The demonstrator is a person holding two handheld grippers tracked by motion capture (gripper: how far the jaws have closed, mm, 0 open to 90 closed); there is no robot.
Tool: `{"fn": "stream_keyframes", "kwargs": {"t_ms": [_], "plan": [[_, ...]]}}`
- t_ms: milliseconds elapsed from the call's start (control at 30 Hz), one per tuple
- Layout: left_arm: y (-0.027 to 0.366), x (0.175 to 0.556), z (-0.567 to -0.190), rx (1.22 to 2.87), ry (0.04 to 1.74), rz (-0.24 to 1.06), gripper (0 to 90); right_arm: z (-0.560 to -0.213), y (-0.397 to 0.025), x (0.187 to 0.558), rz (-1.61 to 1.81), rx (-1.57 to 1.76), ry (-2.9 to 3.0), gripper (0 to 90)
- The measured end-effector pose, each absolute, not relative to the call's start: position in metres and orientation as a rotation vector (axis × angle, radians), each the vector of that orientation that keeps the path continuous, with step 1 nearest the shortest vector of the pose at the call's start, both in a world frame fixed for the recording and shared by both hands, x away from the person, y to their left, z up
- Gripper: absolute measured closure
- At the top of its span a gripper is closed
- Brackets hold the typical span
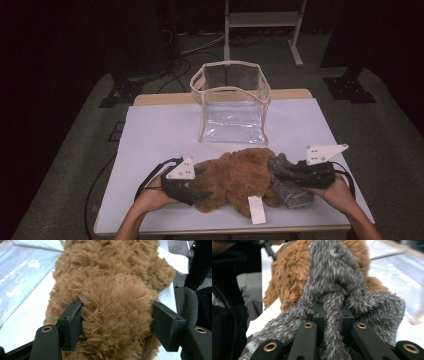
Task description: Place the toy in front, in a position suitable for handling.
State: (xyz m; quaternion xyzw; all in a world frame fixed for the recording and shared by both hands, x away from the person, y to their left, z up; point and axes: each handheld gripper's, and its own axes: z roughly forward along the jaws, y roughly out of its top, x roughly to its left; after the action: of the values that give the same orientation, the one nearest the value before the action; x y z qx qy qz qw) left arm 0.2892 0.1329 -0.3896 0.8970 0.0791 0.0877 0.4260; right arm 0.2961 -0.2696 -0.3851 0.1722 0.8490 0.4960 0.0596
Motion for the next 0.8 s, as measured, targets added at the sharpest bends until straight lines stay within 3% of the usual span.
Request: {"fn": "stream_keyframes", "kwargs": {"t_ms": [200, 433, 567, 800], "plan": [[0.125, 0.286, -0.384, 2.271, 0.143, 0.222, 31.4, -0.354, -0.277, 0.306, 1.542, 0.508, 2.452, 79.7], [0.127, 0.286, -0.384, 2.278, 0.130, 0.219, 32.1, -0.331, -0.235, 0.338, 1.555, 0.420, 2.497, 79.3], [0.131, 0.289, -0.384, 2.256, 0.170, 0.267, 31.7, -0.336, -0.224, 0.339, 1.490, 0.396, 2.615, 79.9], [0.116, 0.300, -0.379, 2.240, 0.175, 0.325, 31.7, -0.362, -0.244, 0.308, 1.498, 0.433, 2.651, 80.3]]}}
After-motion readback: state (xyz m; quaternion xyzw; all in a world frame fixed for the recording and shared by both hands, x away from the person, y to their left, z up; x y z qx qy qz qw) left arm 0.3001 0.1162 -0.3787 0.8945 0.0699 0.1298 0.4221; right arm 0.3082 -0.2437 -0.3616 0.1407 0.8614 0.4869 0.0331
